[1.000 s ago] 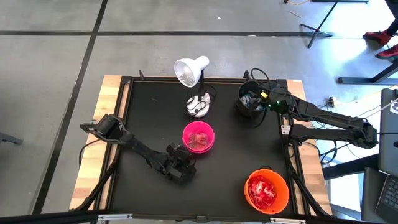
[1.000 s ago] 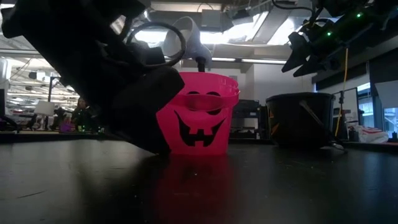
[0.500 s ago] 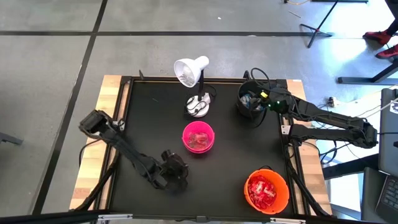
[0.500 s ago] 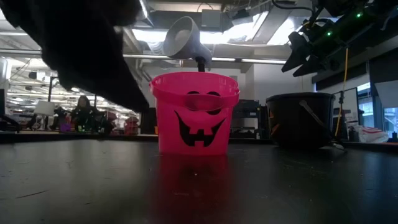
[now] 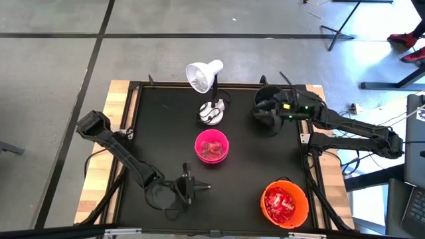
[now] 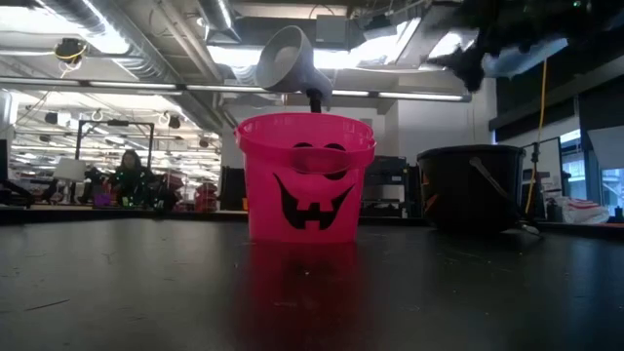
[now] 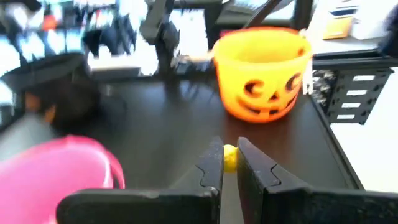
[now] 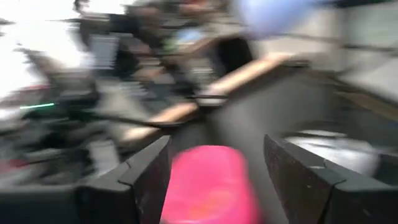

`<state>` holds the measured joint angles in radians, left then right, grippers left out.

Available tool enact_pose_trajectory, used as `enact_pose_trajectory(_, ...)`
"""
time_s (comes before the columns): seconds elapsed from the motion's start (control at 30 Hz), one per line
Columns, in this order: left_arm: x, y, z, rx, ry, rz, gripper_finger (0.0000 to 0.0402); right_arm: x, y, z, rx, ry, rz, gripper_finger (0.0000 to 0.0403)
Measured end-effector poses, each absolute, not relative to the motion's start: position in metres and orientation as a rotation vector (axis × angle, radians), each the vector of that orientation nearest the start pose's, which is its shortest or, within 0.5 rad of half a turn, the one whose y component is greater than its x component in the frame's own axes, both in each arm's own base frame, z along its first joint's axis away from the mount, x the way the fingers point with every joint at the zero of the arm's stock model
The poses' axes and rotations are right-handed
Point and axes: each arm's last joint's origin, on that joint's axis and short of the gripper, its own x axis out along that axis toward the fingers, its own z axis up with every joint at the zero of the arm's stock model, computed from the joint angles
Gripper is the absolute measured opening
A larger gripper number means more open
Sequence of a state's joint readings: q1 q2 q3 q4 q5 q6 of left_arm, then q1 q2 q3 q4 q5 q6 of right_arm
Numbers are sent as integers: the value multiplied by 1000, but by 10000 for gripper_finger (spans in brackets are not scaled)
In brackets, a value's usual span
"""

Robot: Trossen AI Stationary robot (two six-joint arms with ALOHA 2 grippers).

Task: Sort candy
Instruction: Put the yellow candy into the orange bucket

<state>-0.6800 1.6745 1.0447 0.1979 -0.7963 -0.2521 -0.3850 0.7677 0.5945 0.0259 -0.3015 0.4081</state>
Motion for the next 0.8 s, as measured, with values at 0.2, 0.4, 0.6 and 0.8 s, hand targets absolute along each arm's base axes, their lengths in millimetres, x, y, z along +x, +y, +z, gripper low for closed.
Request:
enact_pose_trajectory(0.2,303,-204,246,240,213,170,13,174,-27,301,491,81,198,248)
enact_pose_trajectory(0.4,318,-190,257,352,127,88,13,174,2,310,443,43,263,248)
enact_pose_trajectory(0.6,332,-172,262,364,74,-4,13,160,20,338,380,55,238,248)
enact_pose_trajectory(0.8,337,-162,263,376,66,10,13,165,37,330,422,222,185,248)
